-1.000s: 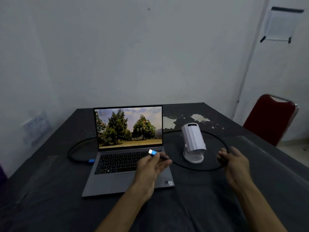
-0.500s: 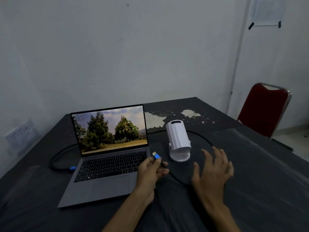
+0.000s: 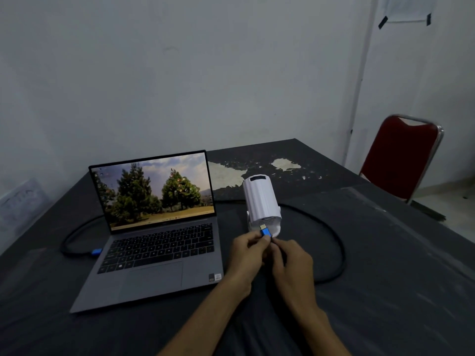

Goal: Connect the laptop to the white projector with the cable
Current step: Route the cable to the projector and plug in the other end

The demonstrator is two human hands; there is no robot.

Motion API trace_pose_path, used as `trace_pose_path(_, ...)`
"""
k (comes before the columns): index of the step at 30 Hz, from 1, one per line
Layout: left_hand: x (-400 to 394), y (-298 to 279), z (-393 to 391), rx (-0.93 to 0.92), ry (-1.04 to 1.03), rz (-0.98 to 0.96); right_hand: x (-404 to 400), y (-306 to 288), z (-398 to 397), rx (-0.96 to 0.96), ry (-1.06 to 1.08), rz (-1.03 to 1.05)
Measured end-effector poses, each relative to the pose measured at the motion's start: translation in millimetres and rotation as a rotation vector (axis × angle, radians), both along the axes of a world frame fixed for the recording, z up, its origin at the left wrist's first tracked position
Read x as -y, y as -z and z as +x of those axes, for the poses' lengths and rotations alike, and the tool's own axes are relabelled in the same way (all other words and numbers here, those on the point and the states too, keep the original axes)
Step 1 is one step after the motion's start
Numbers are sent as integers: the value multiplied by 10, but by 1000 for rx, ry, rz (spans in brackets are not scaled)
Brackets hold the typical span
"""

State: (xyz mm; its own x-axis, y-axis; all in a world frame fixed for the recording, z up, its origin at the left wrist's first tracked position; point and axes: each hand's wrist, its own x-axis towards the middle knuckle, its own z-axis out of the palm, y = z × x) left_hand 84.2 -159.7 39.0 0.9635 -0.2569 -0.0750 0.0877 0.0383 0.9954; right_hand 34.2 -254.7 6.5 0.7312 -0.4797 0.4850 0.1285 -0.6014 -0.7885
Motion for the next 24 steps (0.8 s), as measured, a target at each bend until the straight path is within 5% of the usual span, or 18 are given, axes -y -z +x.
trace_pose_path(6,60,-156,332,68,-276,141,17,77,81,-83,134,15)
trace_pose_path(12,203,-303,804,-106,-137,127,63,71,137,-116,181,37)
trace_pose_path(24,224,-125,888,-60,-57,158,85,41,139,-102,203,52)
